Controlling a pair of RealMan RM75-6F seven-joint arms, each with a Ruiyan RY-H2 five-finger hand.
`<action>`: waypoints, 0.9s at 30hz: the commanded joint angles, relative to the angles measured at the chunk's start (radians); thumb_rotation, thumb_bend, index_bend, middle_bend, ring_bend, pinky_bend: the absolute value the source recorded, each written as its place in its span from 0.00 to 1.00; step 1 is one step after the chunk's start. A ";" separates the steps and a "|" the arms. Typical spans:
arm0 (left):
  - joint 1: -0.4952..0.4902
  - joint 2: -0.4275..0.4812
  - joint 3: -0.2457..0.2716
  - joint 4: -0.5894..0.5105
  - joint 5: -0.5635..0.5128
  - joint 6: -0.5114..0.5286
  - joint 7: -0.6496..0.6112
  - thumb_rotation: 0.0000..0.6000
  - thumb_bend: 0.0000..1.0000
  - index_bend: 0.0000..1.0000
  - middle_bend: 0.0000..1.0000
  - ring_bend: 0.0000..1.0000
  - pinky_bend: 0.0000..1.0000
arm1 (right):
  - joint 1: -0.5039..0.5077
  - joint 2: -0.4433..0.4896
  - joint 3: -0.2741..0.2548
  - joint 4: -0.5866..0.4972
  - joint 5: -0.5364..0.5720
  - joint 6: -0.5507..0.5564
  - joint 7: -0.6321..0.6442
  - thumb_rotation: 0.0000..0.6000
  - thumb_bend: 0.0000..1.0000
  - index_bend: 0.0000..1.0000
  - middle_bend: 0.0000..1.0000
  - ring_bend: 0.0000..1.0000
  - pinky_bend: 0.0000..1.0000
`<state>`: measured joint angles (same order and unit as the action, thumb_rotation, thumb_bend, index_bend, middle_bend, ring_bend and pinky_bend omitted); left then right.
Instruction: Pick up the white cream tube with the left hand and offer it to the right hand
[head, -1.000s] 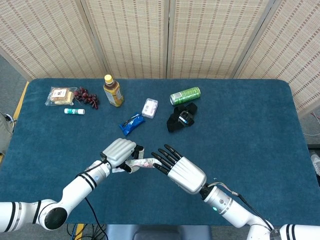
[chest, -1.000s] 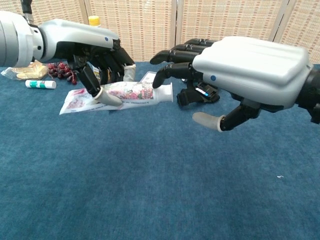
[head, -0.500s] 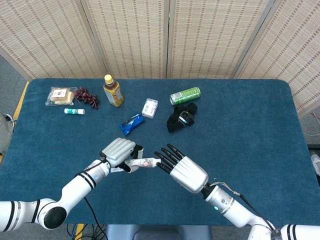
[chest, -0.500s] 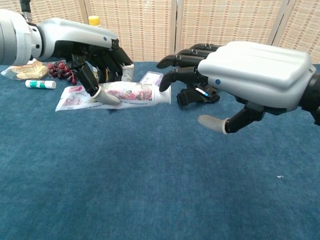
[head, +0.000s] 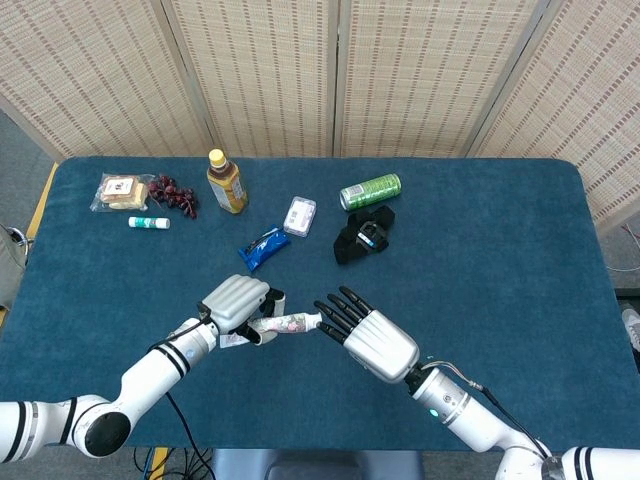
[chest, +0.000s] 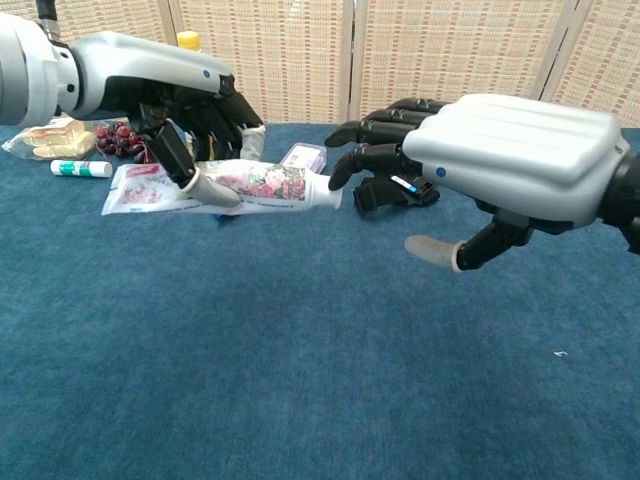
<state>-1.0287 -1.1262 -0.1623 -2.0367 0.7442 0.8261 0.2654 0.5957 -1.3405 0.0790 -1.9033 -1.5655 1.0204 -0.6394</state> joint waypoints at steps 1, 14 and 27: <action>0.000 0.003 0.001 -0.001 0.001 -0.003 -0.005 1.00 0.36 0.54 0.68 0.46 0.45 | 0.002 0.000 0.000 0.001 0.005 0.001 0.001 1.00 0.33 0.23 0.06 0.00 0.00; 0.001 0.016 -0.001 0.000 0.011 -0.017 -0.038 1.00 0.36 0.54 0.68 0.47 0.45 | 0.012 -0.010 -0.004 0.021 0.035 -0.002 -0.003 1.00 0.33 0.23 0.05 0.00 0.00; 0.010 0.030 -0.003 -0.001 0.033 -0.031 -0.077 1.00 0.36 0.54 0.68 0.47 0.45 | 0.021 -0.020 -0.005 0.041 0.065 -0.002 -0.001 1.00 0.33 0.23 0.05 0.00 0.00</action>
<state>-1.0187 -1.0964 -0.1647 -2.0371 0.7767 0.7954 0.1893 0.6165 -1.3604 0.0736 -1.8625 -1.5006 1.0184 -0.6408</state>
